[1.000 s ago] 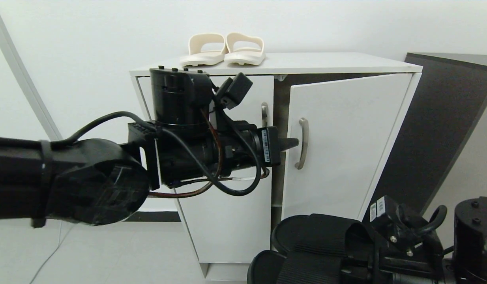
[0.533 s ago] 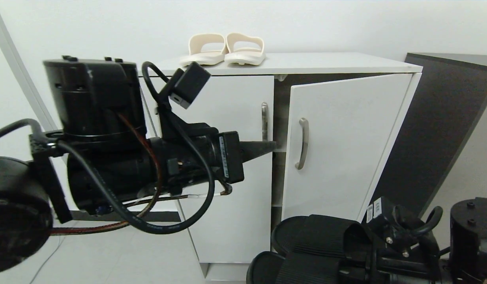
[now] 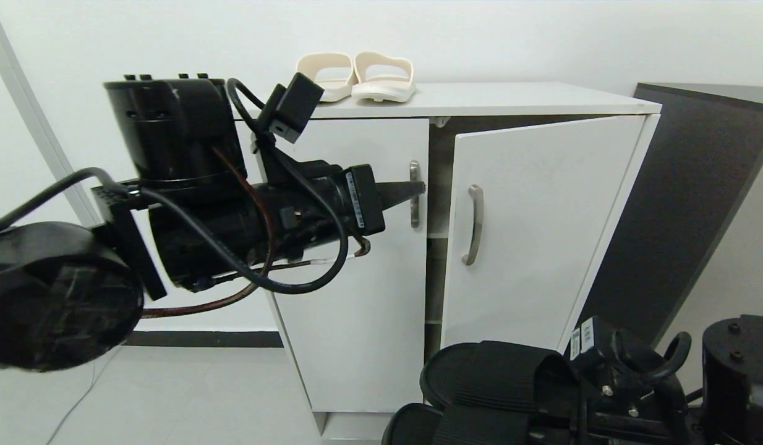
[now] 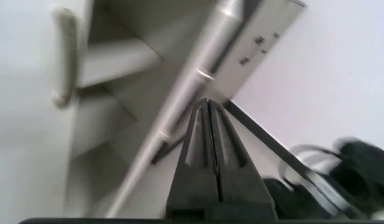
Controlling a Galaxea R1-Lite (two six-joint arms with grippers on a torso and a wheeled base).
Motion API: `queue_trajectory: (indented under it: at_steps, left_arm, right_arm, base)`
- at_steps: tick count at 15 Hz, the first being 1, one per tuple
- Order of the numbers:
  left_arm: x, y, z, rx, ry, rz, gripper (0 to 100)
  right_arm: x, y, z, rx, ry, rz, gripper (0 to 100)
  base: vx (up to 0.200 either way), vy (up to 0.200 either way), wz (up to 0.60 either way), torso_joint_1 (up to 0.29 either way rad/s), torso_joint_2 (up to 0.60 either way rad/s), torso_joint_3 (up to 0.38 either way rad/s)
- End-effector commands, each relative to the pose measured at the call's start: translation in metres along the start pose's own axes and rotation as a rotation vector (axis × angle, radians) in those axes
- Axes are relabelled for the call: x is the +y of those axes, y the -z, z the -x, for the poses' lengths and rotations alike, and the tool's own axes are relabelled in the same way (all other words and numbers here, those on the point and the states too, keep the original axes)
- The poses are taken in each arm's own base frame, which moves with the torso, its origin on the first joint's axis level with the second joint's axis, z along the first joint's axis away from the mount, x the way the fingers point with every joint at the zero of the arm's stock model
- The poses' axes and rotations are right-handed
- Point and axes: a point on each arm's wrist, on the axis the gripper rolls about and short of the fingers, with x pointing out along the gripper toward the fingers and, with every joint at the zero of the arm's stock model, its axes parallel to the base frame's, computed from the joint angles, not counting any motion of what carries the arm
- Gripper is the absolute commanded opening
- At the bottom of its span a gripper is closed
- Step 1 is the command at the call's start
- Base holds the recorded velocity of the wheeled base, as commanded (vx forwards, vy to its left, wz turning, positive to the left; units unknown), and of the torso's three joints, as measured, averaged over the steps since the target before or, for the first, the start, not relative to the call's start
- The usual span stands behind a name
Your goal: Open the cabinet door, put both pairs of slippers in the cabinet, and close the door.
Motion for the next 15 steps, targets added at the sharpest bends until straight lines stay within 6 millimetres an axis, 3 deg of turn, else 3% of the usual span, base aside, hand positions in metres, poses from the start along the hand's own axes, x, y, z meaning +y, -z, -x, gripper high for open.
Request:
queue_trajectory:
  at_steps: [1, 6, 15]
  left_arm:
    - [0.019, 0.009, -0.022, 0.027, -0.03, 0.014, 0]
    - [0.034, 0.003, -0.055, 0.003, -0.032, 0.006, 0]
    - [0.038, -0.002, -0.079, -0.022, -0.014, -0.003, 0]
  right_arm:
    - [0.0, 0.0, 0.0, 0.0, -0.002, 0.004, 0]
    - [0.001, 0.001, 0.0, 0.002, -0.006, 0.007, 0]
    - [0.007, 0.009, 0.001, 0.034, -0.03, 0.036, 0]
  base:
    - [0.0, 0.0, 0.0, 0.0, 0.0, 0.0]
    - [0.0, 0.0, 0.0, 0.0, 0.0, 0.0]
    - [0.0, 0.0, 0.0, 0.0, 0.0, 0.0]
